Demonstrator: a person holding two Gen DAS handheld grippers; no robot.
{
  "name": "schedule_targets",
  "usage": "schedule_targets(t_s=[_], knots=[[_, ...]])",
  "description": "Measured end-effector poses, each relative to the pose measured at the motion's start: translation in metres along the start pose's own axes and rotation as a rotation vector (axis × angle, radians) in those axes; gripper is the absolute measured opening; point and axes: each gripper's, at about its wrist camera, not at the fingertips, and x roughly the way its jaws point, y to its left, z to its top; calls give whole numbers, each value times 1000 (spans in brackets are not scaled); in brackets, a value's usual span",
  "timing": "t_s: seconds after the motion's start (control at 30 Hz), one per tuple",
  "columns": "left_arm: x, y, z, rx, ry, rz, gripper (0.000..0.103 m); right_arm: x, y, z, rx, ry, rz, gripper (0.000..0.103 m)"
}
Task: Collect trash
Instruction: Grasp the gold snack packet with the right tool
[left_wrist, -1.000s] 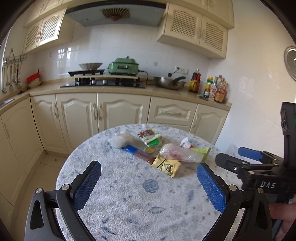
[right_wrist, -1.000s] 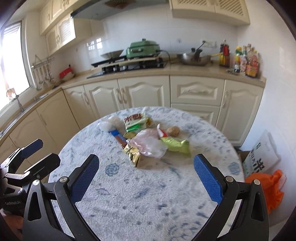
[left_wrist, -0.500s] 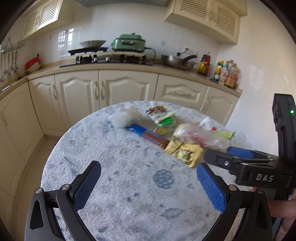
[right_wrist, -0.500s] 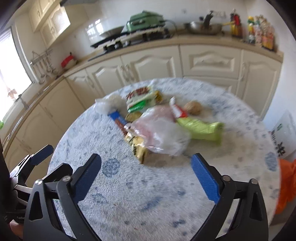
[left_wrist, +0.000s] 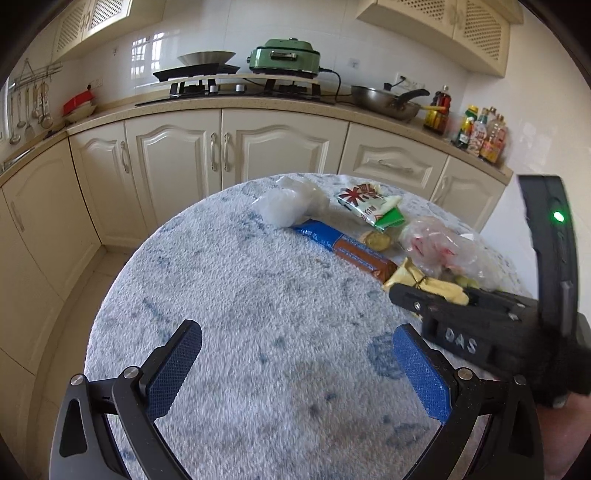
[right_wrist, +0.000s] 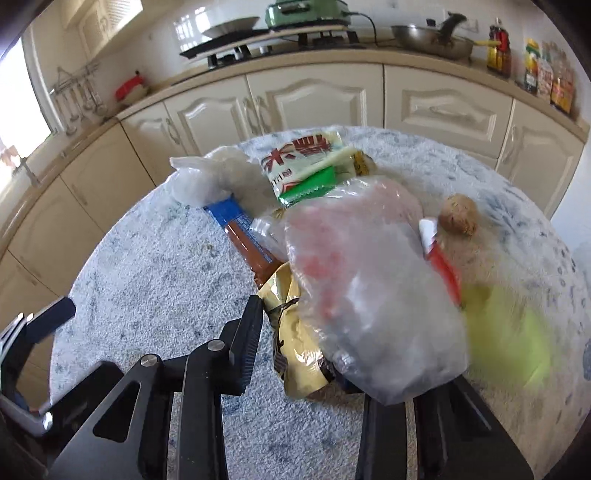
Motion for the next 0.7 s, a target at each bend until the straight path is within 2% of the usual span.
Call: schedule_targets(t_s=[0.33, 0.47, 0.57, 0.63, 0.67, 0.7], knots=[[56, -28, 41, 13, 41, -5, 102, -19, -38, -14, 73, -17, 35, 30], [90, -49, 60, 36, 68, 33, 102, -22, -52, -13, 106, -32, 53, 30], [120, -62, 69, 56, 100, 93, 102, -22, -61, -14, 143, -40, 93, 30], [139, -65, 71, 62, 127, 132, 98, -22, -62, -14, 149, -40, 109, 30], [147, -64, 72, 59, 152, 125, 91, -22, -62, -14, 149, -40, 118, 30], [148, -62, 73, 48, 143, 106, 85, -22, -63, -13, 152, -40, 126, 30]])
